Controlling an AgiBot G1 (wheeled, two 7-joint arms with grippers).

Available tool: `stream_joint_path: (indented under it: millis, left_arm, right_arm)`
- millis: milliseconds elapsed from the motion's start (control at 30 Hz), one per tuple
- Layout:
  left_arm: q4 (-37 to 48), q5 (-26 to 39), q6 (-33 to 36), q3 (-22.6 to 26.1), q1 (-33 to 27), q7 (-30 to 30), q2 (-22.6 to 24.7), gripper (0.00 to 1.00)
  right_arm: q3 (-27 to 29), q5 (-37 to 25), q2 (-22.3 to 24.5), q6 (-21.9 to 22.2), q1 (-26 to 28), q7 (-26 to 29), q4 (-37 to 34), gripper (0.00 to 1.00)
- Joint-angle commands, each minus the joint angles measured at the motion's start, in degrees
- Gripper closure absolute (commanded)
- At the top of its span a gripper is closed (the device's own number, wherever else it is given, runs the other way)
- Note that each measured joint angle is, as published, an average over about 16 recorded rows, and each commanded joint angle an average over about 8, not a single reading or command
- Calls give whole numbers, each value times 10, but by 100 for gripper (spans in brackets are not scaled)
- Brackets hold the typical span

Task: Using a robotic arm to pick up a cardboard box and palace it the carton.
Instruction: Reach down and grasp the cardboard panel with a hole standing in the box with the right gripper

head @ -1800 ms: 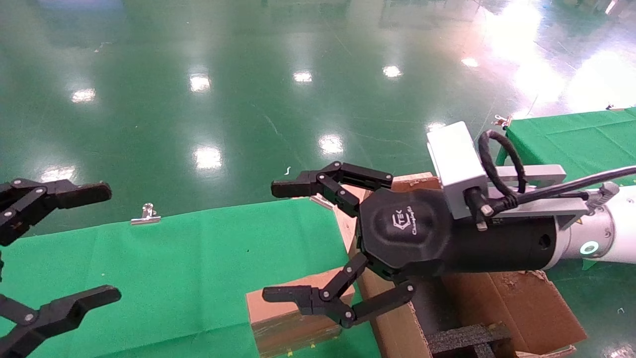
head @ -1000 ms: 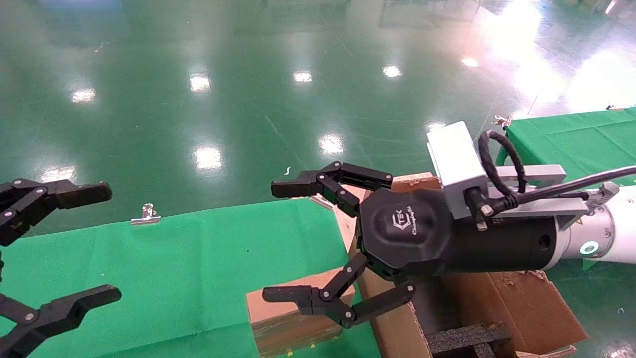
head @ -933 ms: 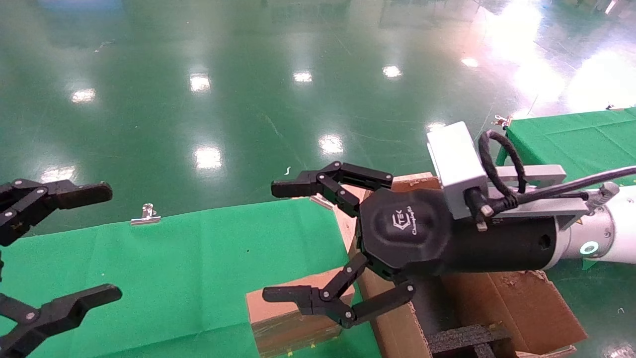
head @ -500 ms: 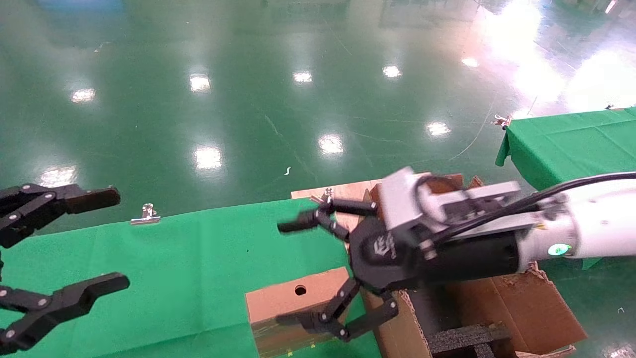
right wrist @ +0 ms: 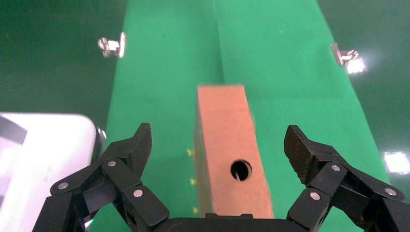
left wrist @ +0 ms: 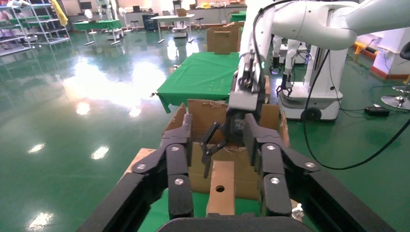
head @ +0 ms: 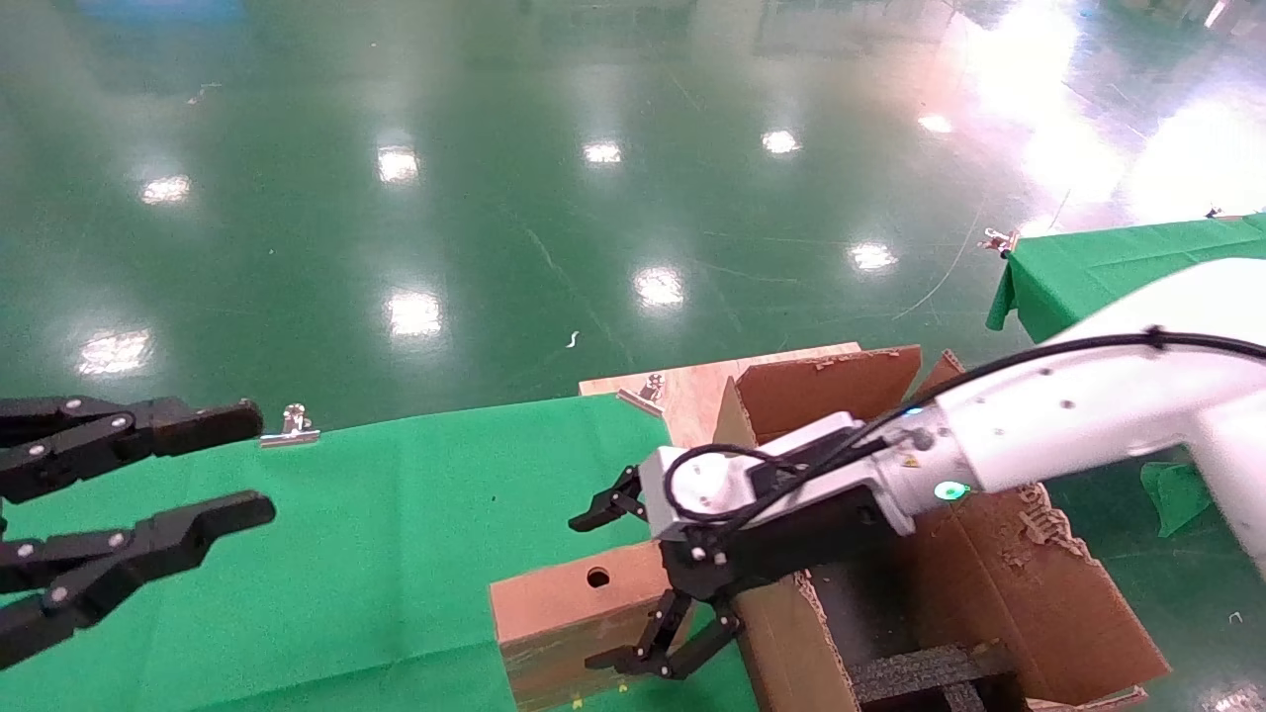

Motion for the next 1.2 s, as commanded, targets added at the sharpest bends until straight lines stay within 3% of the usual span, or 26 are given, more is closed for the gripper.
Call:
stream_joint_path:
  millis: [33,500,600,667,767,867,900,933,1200]
  left_arm:
    - [0,0,0,0,0,0,0,100]
    - [0,0,0,0,0,0,0,100]
    - [0,0,0,0,0,0,0,66]
    - [0,0,0,0,0,0,0,41]
    - [0,0,0,0,0,0,0,4]
    - [0,0,0,0,0,0,0,0]
    - [0,-1,0,0,0,0,0,0]
    - [0,-1,0,0,0,0,0,0]
    - [0,-1,0,0,0,0,0,0]
  right_arm:
    - [-14,-18,-14,1,11,-11,-17,0]
    - [-135,-141,-99,-6,107,-37,-60,0]
    - [-153,-146,-108,-4,117,-40,-61,0]
    - [-161,-148,-112,-3,122,-42,-61,14]
    - [-171,-151,-117,0,128,-45,-62,52]
    - [-176,-155,-119,2,132,-47,-62,89]
    - [-178,-156,-120,3,133,-48,-62,95]
    - [-177,-155,-120,3,133,-48,-62,100]
    - [-173,-152,-117,2,129,-46,-61,100]
